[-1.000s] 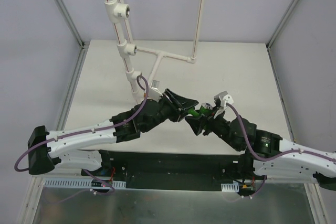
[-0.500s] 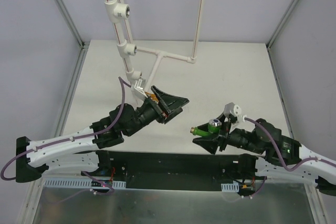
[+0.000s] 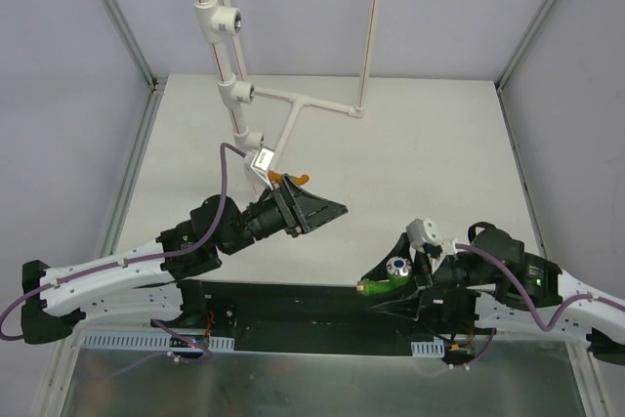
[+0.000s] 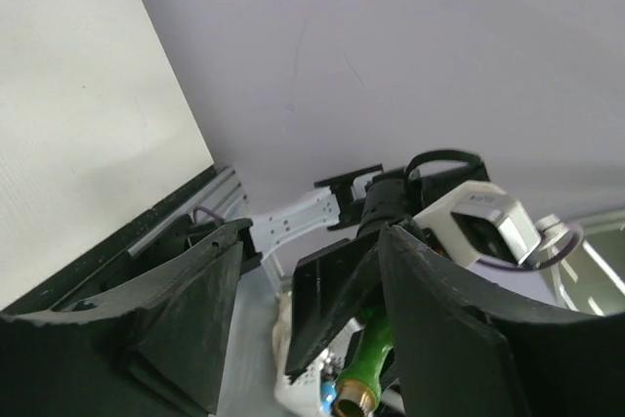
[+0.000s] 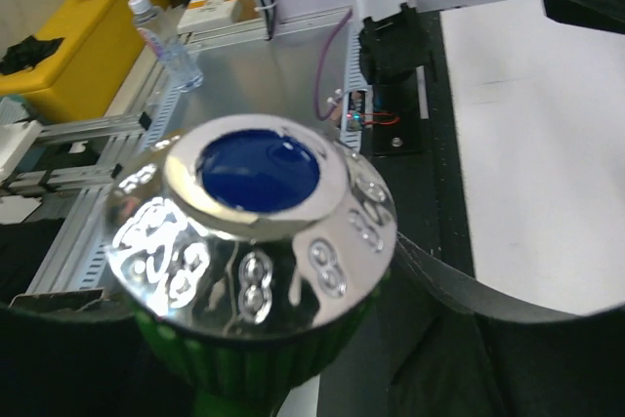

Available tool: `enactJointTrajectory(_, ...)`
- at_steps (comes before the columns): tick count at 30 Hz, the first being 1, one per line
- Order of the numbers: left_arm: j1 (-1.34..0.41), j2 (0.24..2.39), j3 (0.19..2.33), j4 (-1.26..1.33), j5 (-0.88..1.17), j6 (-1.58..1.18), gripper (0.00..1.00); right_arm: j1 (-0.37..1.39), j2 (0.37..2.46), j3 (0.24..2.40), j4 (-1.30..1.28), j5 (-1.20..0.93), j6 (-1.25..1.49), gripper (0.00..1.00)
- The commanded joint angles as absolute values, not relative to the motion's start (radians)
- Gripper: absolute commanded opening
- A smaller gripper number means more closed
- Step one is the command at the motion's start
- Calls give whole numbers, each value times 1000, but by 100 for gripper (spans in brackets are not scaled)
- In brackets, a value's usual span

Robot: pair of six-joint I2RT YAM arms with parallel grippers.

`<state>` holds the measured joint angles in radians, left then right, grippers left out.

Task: Install the water faucets
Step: Pick up the water faucet from the center of the board.

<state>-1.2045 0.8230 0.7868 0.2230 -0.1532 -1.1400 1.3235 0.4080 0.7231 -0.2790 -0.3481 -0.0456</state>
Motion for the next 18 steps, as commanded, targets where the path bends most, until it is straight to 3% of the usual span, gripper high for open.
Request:
enactJointTrajectory(1, -1209, 850, 807, 327, 39, -1016, 56, 1322, 390, 727, -198, -497, -66, 0)
enactJointTrajectory(7, -1209, 893, 847, 445, 247, -888, 53, 1322, 417, 729, -222, -425, -38, 0)
enactJointTrajectory(12, -1212, 890, 881, 434, 275, -799, 43, 1322, 451, 733, -247, -217, -2, 0)
enactJointTrajectory(15, -1212, 887, 888, 439, 268, -750, 43, 1322, 453, 726, -226, -135, 51, 0)
enactJointTrajectory(18, -1213, 900, 891, 486, 308, -723, 51, 1322, 430, 707, -187, -83, 74, 0)
